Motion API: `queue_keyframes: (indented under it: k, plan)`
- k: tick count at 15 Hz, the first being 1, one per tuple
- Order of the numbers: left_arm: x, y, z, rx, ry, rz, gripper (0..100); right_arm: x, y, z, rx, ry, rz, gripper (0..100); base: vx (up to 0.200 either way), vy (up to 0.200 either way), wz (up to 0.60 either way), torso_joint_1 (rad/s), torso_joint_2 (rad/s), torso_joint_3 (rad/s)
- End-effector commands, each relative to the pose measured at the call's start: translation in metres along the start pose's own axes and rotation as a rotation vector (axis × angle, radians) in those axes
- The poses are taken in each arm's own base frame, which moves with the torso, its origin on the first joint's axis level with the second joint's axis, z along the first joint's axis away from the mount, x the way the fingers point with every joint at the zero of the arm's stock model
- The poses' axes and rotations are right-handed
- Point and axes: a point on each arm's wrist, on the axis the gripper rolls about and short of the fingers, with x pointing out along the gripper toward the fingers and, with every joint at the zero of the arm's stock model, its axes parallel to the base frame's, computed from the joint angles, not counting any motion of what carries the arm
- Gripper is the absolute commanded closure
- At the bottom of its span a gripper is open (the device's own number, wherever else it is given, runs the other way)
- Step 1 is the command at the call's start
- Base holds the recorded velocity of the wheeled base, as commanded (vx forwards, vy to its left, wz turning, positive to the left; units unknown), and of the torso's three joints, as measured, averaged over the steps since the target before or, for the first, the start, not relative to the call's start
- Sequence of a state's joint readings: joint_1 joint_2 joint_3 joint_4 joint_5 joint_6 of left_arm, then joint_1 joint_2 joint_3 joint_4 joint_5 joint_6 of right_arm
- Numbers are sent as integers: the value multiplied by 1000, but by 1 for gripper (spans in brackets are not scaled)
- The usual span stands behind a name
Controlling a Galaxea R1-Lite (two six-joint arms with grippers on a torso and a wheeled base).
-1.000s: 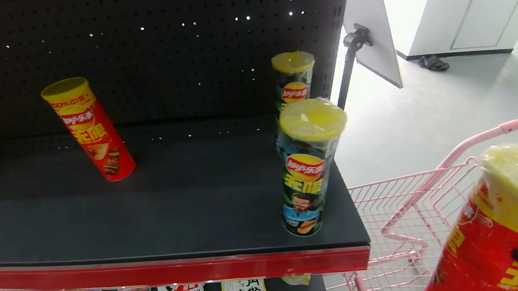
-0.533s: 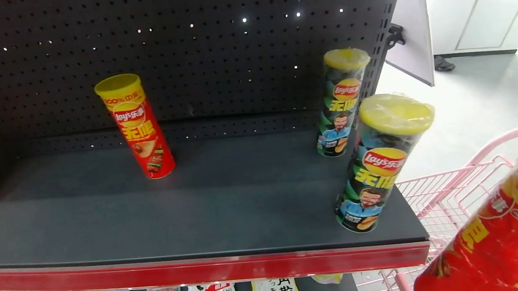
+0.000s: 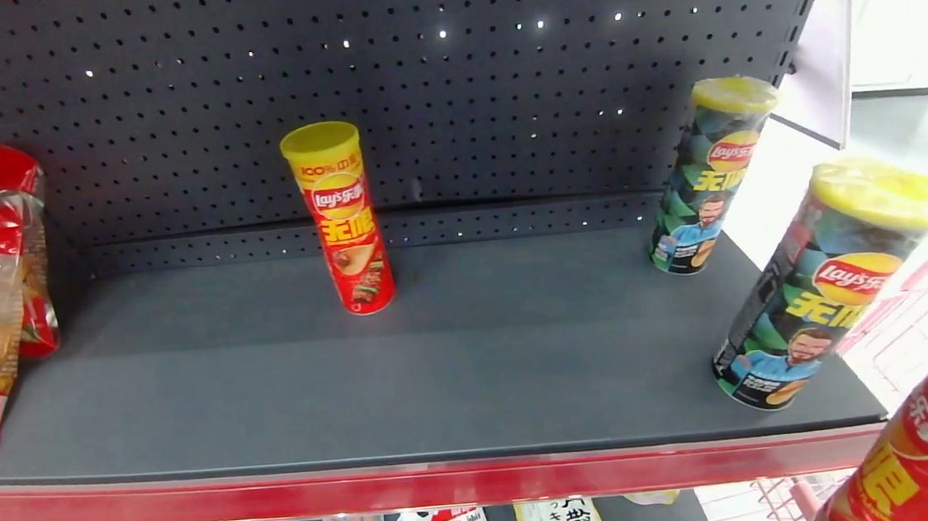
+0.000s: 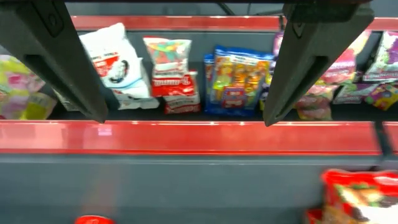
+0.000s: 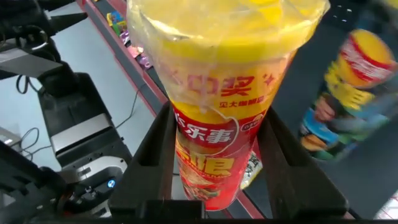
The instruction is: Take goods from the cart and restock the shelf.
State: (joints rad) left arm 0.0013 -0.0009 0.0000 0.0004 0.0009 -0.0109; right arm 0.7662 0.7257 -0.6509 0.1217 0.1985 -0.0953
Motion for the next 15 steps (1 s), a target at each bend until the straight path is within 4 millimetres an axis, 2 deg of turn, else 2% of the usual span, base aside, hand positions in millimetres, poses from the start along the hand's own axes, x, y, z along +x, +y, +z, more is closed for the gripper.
queue_keyframes:
  k: [1, 3, 8, 11, 15]
  plan:
    - [0, 0, 0, 0, 2, 1, 0, 6, 1, 0, -5, 22, 37, 100, 0, 200, 0, 2, 2, 2]
    - [0, 0, 0, 0, 0, 1, 0, 13, 0, 1, -3, 40, 42, 100, 0, 200, 0, 2, 5, 0]
    - [0, 0, 0, 0, 0, 1, 0, 33, -5, 19, 6, 59, 34, 100, 0, 200, 0, 0, 0, 2]
    - [0, 0, 0, 6, 0, 2, 0, 33, -8, 13, 21, 81, -11, 100, 0, 0, 0, 0, 0, 0]
    - [0, 0, 0, 8, 0, 2, 0, 35, -12, 17, 24, 57, -45, 100, 0, 0, 0, 0, 0, 0]
